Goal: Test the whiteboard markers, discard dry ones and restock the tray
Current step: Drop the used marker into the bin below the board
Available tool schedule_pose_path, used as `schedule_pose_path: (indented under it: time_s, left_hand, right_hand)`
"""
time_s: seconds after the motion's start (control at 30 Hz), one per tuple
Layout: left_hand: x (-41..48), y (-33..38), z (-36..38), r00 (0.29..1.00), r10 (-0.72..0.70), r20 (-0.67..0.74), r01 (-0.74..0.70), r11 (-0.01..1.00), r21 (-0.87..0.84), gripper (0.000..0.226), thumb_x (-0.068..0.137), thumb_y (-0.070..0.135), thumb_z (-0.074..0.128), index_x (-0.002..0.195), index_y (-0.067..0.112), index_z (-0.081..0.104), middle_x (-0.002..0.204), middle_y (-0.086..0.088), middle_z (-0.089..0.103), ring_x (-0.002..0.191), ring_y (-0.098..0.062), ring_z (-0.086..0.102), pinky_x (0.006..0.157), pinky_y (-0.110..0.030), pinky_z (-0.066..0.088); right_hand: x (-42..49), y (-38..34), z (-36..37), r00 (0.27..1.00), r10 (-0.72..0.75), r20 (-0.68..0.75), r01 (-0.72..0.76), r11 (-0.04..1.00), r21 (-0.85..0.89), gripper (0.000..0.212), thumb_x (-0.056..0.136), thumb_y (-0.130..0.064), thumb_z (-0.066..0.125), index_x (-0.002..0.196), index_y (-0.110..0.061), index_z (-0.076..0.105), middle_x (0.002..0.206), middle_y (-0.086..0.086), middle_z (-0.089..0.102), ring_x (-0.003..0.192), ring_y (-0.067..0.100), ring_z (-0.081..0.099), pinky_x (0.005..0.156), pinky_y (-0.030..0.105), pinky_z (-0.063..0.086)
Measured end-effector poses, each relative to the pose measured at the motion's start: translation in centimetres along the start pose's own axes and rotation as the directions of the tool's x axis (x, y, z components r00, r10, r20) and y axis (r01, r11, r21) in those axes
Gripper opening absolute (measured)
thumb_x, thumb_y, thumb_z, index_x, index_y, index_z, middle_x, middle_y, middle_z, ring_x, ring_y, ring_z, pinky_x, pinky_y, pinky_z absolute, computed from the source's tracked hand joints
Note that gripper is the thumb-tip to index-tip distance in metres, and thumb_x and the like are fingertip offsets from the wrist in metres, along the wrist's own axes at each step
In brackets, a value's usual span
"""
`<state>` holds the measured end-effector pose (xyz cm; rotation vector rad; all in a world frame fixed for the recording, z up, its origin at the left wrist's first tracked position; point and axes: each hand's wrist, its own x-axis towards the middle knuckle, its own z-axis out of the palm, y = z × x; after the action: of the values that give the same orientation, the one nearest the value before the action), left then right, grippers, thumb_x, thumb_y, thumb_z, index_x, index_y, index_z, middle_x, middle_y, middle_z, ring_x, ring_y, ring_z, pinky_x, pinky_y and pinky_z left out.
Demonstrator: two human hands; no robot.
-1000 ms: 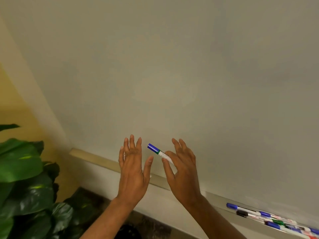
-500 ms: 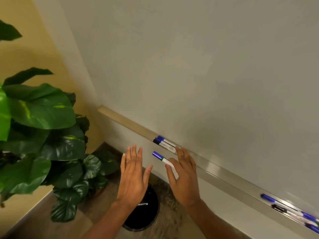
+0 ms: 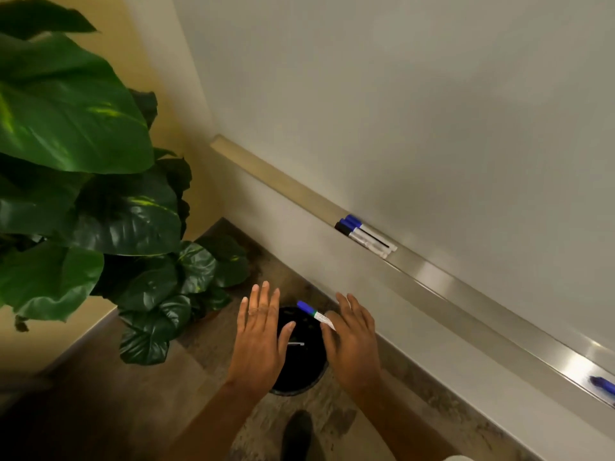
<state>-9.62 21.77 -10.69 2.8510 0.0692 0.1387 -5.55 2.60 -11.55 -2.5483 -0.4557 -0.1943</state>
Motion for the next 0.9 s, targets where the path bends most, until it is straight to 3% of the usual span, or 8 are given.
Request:
schedule_pose_path:
  time_s: [0.17, 0.3, 0.6, 0.77, 0.9]
  left_hand:
    - [-0.6, -2.3, 3.0, 0.999, -0.012, 0.050, 0.011, 1.000, 0.011, 0.066, 0.109, 0.049, 0.022, 0.160, 0.007, 0.028, 0.170, -0.012, 0.018, 0.158, -0.026, 0.009, 0.126, -0.048, 0.012]
    - [-0.9, -3.7, 4.6, 0.997, -0.031, 0.075, 0.029, 0.999, 0.025, 0.067, 0.110, 0.051, 0.016, 0.159, 0.007, 0.028, 0.169, -0.013, 0.018, 0.159, -0.026, 0.008, 0.125, -0.048, 0.013]
    - [-1.5, -6.1, 7.1, 0.992, -0.064, 0.109, 0.059, 0.997, 0.052, 0.065, 0.110, 0.048, 0.018, 0.160, 0.008, 0.027, 0.169, -0.012, 0.018, 0.158, -0.026, 0.009, 0.126, -0.045, 0.010]
    - [-1.6, -7.0, 8.0, 0.990, -0.091, 0.111, 0.088, 0.996, 0.032, 0.065, 0.110, 0.049, 0.016, 0.160, 0.009, 0.027, 0.169, -0.011, 0.019, 0.159, -0.024, 0.008, 0.126, -0.045, 0.009]
    - [-2.0, -7.8, 8.2, 0.990, -0.103, 0.096, 0.101, 0.995, 0.027, 0.064, 0.110, 0.048, 0.017, 0.161, 0.011, 0.023, 0.171, -0.009, 0.013, 0.159, -0.022, 0.002, 0.128, -0.041, 0.000]
  right_hand:
    - [-0.9, 0.1, 3.9, 0.996, 0.040, 0.083, -0.034, 0.996, -0.082, 0.038, 0.098, -0.036, 0.042, 0.113, -0.017, 0.071, 0.140, 0.008, 0.056, 0.135, 0.028, 0.047, 0.109, 0.048, 0.040]
    - [-1.4, 0.1, 6.7, 0.984, 0.102, 0.149, -0.086, 0.990, -0.111, 0.038, 0.098, -0.038, 0.041, 0.117, -0.021, 0.069, 0.142, 0.006, 0.054, 0.137, 0.026, 0.043, 0.112, 0.040, 0.029]
    - [-1.0, -0.7, 11.3, 0.973, 0.159, 0.166, -0.132, 0.978, -0.160, 0.044, 0.097, -0.040, 0.035, 0.111, -0.022, 0.071, 0.138, 0.006, 0.058, 0.132, 0.028, 0.050, 0.110, 0.042, 0.034]
    - [-0.4, -0.7, 14.0, 0.962, 0.179, 0.204, -0.140, 0.971, -0.192, 0.038, 0.097, -0.038, 0.041, 0.115, -0.021, 0.070, 0.137, 0.006, 0.059, 0.131, 0.028, 0.050, 0.108, 0.045, 0.037]
    - [-0.1, -0.7, 15.3, 0.944, 0.222, 0.242, -0.172, 0.962, -0.212, 0.054, 0.098, -0.046, 0.030, 0.127, -0.015, 0.063, 0.141, 0.008, 0.056, 0.134, 0.028, 0.047, 0.110, 0.046, 0.037]
